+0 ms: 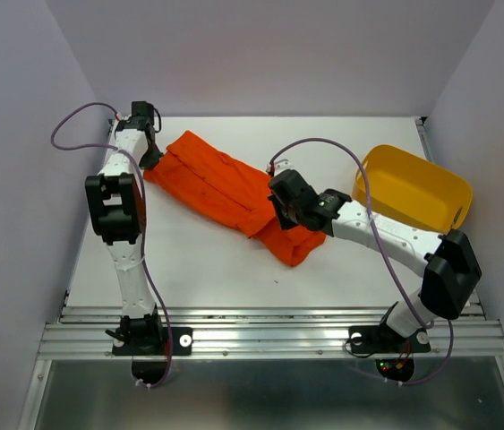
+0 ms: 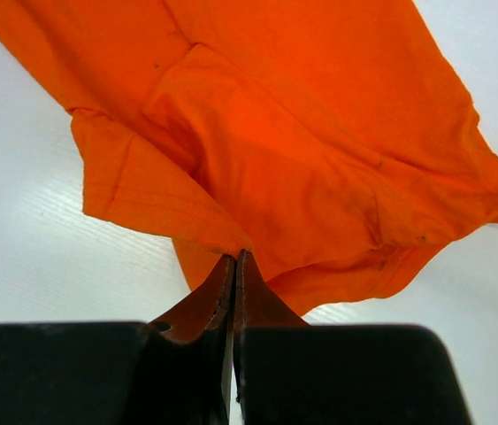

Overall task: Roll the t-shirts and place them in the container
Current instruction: Fold the T-shirt at the center of the board.

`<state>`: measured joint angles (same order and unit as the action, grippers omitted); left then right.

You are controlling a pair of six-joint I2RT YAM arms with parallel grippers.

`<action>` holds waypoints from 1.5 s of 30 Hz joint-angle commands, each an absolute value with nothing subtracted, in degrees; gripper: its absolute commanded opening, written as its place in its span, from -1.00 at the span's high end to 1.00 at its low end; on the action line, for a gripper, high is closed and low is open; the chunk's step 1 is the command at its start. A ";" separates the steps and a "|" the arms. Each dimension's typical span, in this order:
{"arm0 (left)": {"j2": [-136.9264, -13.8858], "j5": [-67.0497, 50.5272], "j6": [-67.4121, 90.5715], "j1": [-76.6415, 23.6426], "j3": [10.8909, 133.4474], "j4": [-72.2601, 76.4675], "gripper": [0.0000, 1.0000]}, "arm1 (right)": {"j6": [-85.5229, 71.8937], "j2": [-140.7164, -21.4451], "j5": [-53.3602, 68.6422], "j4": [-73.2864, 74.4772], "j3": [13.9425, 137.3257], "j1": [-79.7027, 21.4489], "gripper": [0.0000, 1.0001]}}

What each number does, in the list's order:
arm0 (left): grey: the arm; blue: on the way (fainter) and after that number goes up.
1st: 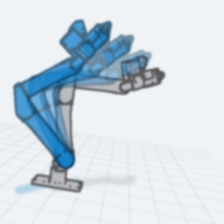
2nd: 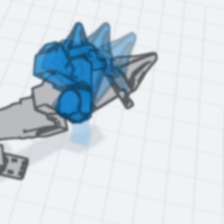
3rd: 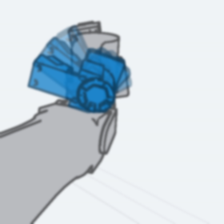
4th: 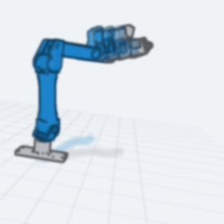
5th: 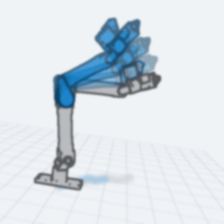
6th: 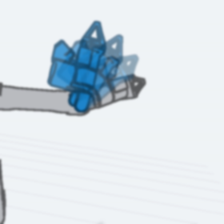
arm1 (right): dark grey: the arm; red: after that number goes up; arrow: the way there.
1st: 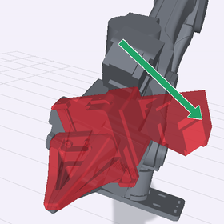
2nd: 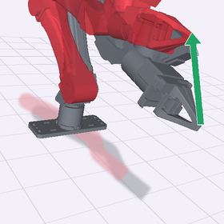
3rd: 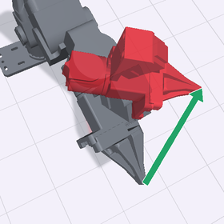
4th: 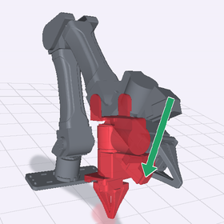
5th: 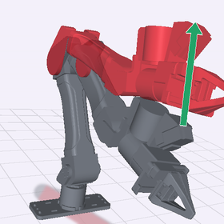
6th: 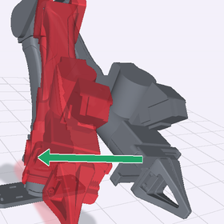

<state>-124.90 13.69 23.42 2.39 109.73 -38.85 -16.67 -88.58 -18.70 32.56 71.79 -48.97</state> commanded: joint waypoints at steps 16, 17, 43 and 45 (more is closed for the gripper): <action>-131.57 13.97 23.12 0.97 122.69 -41.66 1.00 | -11.87 -91.14 -16.44 29.36 74.09 -40.79 0.98; -131.92 13.97 23.03 0.79 123.22 -41.66 1.00 | -11.87 -91.32 -16.09 29.18 74.18 -40.09 0.99; -128.34 17.04 21.18 -1.93 127.98 -41.05 -0.58 | -10.63 -100.72 -12.30 27.07 79.10 -32.17 0.99; -126.05 18.28 21.18 -1.93 123.07 -39.91 -0.52 | -10.63 -101.25 -11.95 26.98 78.75 -31.64 0.99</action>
